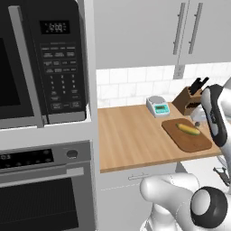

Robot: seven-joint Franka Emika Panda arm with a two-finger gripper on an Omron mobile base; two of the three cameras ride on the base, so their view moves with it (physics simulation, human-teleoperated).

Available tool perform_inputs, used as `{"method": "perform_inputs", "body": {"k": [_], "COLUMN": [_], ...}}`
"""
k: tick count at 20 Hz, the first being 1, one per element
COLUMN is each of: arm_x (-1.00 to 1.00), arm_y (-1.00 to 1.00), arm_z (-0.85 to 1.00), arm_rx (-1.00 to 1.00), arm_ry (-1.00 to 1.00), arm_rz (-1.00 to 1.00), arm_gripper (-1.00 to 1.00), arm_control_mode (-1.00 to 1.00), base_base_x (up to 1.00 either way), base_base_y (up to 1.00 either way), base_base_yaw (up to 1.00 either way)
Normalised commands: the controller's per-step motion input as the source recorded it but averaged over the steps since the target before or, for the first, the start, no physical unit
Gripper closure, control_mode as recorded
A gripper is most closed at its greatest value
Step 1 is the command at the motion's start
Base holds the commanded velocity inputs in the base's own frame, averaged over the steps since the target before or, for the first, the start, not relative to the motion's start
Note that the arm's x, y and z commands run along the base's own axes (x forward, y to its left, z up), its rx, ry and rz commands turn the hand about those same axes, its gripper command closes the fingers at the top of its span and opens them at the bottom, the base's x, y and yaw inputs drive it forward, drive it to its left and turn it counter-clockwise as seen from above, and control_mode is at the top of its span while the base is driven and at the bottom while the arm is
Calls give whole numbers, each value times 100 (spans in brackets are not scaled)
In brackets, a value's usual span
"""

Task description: Place the appropriate cutting tool for cutting the cucumber skin on the cutting board.

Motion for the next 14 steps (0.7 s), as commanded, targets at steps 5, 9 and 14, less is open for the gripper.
{"method": "perform_inputs", "body": {"k": [5,9,14], "arm_x": [4,0,0], "arm_y": [-80,-80,-74], "arm_z": [-46,-10,-14], "arm_rx": [0,0,0], "arm_ry": [0,-5,0], "arm_rz": [7,5,1], "arm_gripper": [-100,-100,-100], "arm_control_mode": [-100,-100,-100], "base_base_x": [0,0,0], "base_base_y": [0,0,0], "base_base_yaw": [0,0,0]}}
